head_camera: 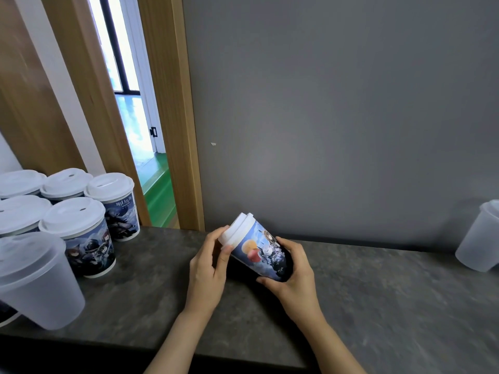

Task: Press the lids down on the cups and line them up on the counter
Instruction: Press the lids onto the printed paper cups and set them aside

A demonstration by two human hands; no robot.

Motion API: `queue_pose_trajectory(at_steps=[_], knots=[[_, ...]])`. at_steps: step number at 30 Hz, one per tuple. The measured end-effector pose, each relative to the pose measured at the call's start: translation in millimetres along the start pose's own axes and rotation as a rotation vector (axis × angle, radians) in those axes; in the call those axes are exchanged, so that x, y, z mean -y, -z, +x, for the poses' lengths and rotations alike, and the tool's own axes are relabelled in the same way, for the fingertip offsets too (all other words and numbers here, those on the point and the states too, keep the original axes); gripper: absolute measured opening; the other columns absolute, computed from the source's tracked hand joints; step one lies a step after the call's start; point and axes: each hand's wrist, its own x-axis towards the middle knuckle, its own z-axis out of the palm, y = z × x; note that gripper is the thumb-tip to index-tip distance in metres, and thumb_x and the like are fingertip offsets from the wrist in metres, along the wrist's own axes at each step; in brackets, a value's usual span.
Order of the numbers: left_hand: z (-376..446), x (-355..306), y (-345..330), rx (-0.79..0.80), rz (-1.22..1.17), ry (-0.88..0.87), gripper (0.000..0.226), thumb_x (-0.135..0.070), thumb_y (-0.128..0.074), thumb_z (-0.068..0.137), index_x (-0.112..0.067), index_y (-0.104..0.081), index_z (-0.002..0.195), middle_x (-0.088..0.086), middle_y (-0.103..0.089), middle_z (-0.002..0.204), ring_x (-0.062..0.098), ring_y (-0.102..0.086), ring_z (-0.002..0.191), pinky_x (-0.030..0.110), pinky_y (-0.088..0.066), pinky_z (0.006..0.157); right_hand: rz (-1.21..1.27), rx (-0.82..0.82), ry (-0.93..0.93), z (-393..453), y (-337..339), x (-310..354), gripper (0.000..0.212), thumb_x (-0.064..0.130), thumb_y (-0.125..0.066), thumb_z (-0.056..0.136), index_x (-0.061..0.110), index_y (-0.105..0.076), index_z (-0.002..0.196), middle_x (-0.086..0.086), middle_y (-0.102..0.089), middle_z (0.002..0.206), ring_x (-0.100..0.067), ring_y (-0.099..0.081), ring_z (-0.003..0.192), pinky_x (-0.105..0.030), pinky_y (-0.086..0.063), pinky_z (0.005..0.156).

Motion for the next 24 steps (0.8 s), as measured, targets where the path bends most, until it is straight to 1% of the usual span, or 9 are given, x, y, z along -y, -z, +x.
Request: queue_pose_trajectory(at_steps=[3, 5, 6, 9, 11, 13, 17, 21, 24], knots=[[1.0, 0.5, -2.2, -0.029, -0.006, 0.012, 0.031, -0.037, -0.043, 0.096, -0.029, -0.054, 0.124, -0.008, -0.063, 0.123, 0.013, -0.062, 0.11, 0.013, -0.047, 0.085, -0.017, 0.023, 0.007, -0.3, -0.9, 1.5, 0.085, 0.008, -0.092, 0.059, 0.038, -0.051, 0.127, 0.015, -0.057, 0.125, -0.01, -0.056, 0.12, -0.031, -0.05, 0.098], [0.8, -0.2, -2.9, -0.038, -0.013, 0.011, 0.03, -0.031, -0.042, 0.097, -0.031, -0.051, 0.126, -0.009, -0.06, 0.126, 0.011, -0.059, 0.115, 0.02, -0.048, 0.091, -0.024, 0.054, -0.017, -1.1, -1.2, 3.5, 0.081, 0.017, -0.091, 0.066, 0.04, -0.048, 0.13, 0.017, -0.057, 0.129, -0.002, -0.054, 0.123, -0.022, -0.046, 0.101], [0.8, -0.7, -3.0, -0.047, -0.007, 0.007, 0.031, -0.029, -0.041, 0.098, -0.035, -0.049, 0.127, -0.014, -0.057, 0.127, 0.007, -0.056, 0.117, 0.02, -0.047, 0.093, -0.026, 0.071, -0.038, -1.2, -1.4, 4.6, 0.078, 0.021, -0.091, 0.069, 0.037, -0.049, 0.133, 0.018, -0.057, 0.13, 0.001, -0.053, 0.123, -0.023, -0.045, 0.104], [2.3, 0.2, -2.9, -0.071, 0.008, -0.011, 0.037, -0.023, -0.039, 0.098, -0.037, -0.047, 0.131, -0.03, -0.048, 0.131, -0.007, -0.048, 0.123, 0.02, -0.044, 0.099, -0.012, 0.11, -0.093, -0.9, -1.4, 6.0, 0.075, 0.029, -0.087, 0.074, 0.023, -0.051, 0.14, 0.016, -0.059, 0.133, 0.0, -0.054, 0.125, -0.034, -0.045, 0.108], [2.4, 1.4, -2.9, -0.07, 0.013, -0.04, 0.041, -0.019, -0.039, 0.098, -0.04, -0.046, 0.133, -0.035, -0.045, 0.134, -0.009, -0.044, 0.128, 0.016, -0.041, 0.102, -0.005, 0.115, -0.094, -0.9, -1.1, 7.9, 0.075, 0.03, -0.087, 0.075, 0.022, -0.051, 0.14, 0.016, -0.059, 0.132, -0.003, -0.055, 0.124, -0.037, -0.046, 0.107], [2.4, 1.6, -2.2, -0.07, 0.018, -0.072, 0.045, -0.016, -0.04, 0.098, -0.042, -0.044, 0.134, -0.031, -0.045, 0.139, -0.006, -0.043, 0.131, 0.012, -0.038, 0.103, -0.003, 0.107, -0.084, -0.9, -0.9, 9.0, 0.074, 0.031, -0.087, 0.073, 0.022, -0.052, 0.138, 0.015, -0.061, 0.13, -0.005, -0.056, 0.123, -0.037, -0.048, 0.105], [3.4, 2.6, -1.3, -0.072, 0.027, -0.124, 0.046, -0.009, -0.046, 0.098, -0.033, -0.046, 0.137, -0.01, -0.05, 0.143, 0.002, -0.045, 0.133, 0.017, -0.038, 0.106, 0.001, 0.084, -0.074, -0.6, -0.4, 6.7, 0.074, 0.025, -0.091, 0.068, 0.028, -0.053, 0.131, 0.014, -0.063, 0.127, -0.008, -0.059, 0.121, -0.033, -0.05, 0.101], [0.4, 0.0, -0.2, -0.027, -0.003, -0.08, 0.041, -0.026, -0.049, 0.097, -0.038, -0.044, 0.136, -0.012, -0.05, 0.142, 0.001, -0.046, 0.131, 0.02, -0.042, 0.104, -0.032, 0.07, -0.021, -0.6, 0.3, 4.5, 0.078, 0.024, -0.093, 0.062, 0.036, -0.052, 0.127, 0.018, -0.059, 0.125, -0.008, -0.058, 0.119, -0.022, -0.048, 0.098], [-1.9, -0.9, -0.6, -0.022, -0.028, -0.03, 0.035, -0.037, -0.049, 0.095, -0.034, -0.046, 0.13, -0.013, -0.056, 0.133, 0.004, -0.054, 0.121, 0.036, -0.051, 0.095, -0.07, 0.065, 0.021, -0.2, 0.6, 3.1, 0.083, 0.017, -0.093, 0.057, 0.045, -0.049, 0.122, 0.022, -0.056, 0.122, -0.005, -0.057, 0.117, -0.012, -0.044, 0.092]])
